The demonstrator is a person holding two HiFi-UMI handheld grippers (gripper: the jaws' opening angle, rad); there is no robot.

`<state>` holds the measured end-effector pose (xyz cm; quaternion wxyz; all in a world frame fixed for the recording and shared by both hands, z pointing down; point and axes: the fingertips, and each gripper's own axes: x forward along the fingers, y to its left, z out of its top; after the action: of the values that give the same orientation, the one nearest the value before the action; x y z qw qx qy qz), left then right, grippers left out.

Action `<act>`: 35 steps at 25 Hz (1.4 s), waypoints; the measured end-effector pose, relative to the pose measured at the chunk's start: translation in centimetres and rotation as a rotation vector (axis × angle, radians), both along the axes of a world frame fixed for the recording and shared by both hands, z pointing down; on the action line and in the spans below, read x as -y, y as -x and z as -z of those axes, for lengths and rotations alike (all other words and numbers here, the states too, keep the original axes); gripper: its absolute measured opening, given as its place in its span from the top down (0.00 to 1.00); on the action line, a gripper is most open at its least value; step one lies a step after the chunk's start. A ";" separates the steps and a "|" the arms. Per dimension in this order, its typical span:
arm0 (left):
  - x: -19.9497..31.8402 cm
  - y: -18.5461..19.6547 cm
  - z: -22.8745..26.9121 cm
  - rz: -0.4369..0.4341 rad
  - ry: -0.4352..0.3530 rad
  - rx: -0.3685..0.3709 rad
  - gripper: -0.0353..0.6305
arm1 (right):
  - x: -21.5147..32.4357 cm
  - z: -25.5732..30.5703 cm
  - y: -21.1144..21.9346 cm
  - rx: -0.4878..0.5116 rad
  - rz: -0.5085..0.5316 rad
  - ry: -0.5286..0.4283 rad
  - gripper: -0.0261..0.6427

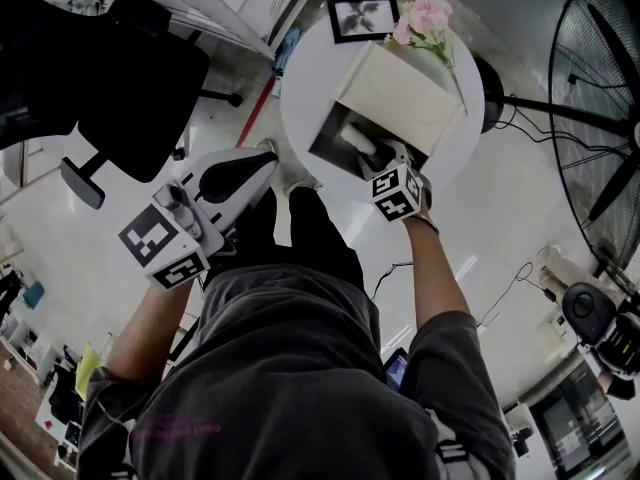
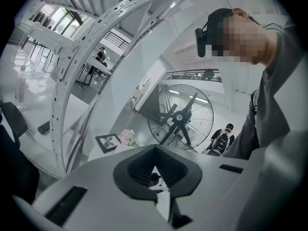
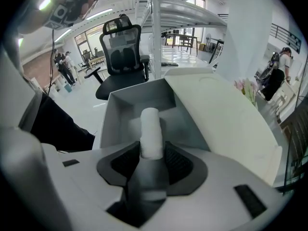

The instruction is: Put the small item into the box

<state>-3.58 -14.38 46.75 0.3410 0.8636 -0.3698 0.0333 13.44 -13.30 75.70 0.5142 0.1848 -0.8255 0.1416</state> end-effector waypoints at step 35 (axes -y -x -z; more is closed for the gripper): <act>-1.8 -0.8 11.4 -0.287 -0.231 -0.032 0.93 | -0.7 26.5 1.9 0.465 -0.518 -0.352 0.92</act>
<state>-2.80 -12.59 35.37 0.2371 0.9413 -0.2389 0.0252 11.50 -12.60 49.17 0.2212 0.4354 -0.8577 0.1608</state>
